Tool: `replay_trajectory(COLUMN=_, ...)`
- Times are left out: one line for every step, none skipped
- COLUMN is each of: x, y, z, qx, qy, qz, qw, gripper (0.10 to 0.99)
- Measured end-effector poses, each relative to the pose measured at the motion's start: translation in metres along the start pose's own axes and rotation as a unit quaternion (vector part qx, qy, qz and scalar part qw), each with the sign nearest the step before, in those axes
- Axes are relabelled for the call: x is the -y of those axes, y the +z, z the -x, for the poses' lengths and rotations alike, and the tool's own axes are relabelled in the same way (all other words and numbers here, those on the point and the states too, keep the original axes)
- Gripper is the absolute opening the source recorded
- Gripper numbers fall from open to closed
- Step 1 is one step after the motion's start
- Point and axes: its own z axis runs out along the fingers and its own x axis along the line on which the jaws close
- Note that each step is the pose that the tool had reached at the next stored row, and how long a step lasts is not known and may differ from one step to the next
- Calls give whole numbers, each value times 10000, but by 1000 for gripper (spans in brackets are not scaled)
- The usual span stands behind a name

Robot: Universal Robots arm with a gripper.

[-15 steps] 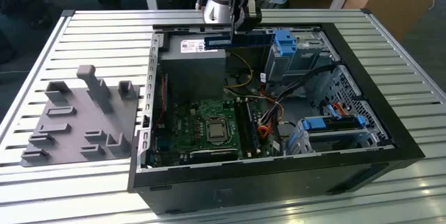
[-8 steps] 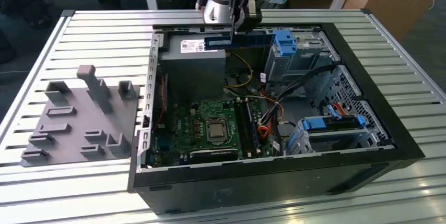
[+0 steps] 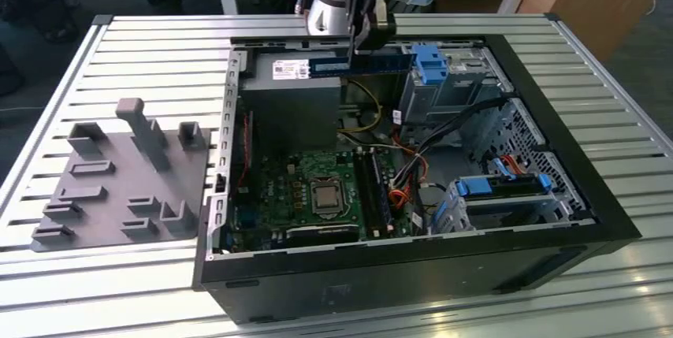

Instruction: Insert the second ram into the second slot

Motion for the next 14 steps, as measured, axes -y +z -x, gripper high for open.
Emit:
replay_trajectory(x=0, y=0, z=-7, qx=-4, qy=0, qz=0, qw=10000, gripper=137)
replay_trajectory(x=0, y=0, z=-14, qx=-12, qy=0, qz=0, qw=10000, gripper=137)
replay_trajectory(x=0, y=1, z=-20, qx=-20, qy=1, qz=0, qw=10000, gripper=137)
replay_trajectory(x=-1, y=1, z=-26, qx=-30, qy=1, qz=0, qw=10000, gripper=137)
replay_trajectory(x=-1, y=0, z=-33, qx=-40, qy=1, qz=1, qw=10000, gripper=137)
replay_trajectory(x=-1, y=0, z=-41, qx=-51, qy=1, qz=1, qw=10000, gripper=137)
replay_trajectory(x=-1, y=1, z=-47, qx=-63, qy=2, qz=1, qw=10000, gripper=137)
replay_trajectory(x=-1, y=1, z=-54, qx=-77, qy=3, qz=1, qw=10000, gripper=137)
replay_trajectory(x=-1, y=1, z=-62, qx=-93, qy=3, qz=2, qw=10000, gripper=137)
replay_trajectory(x=-2, y=0, z=-71, qx=-110, qy=4, qz=3, qw=9999, gripper=137)
replay_trajectory(x=-2, y=0, z=-80, qx=-126, qy=5, qz=3, qw=9999, gripper=137)
replay_trajectory(x=-2, y=0, z=-90, qx=-141, qy=5, qz=4, qw=9999, gripper=137)
replay_trajectory(x=-2, y=1, z=-99, qx=-158, qy=6, qz=4, qw=9999, gripper=137)
replay_trajectory(x=-3, y=2, z=-107, qx=-177, qy=7, qz=4, qw=9998, gripper=137)
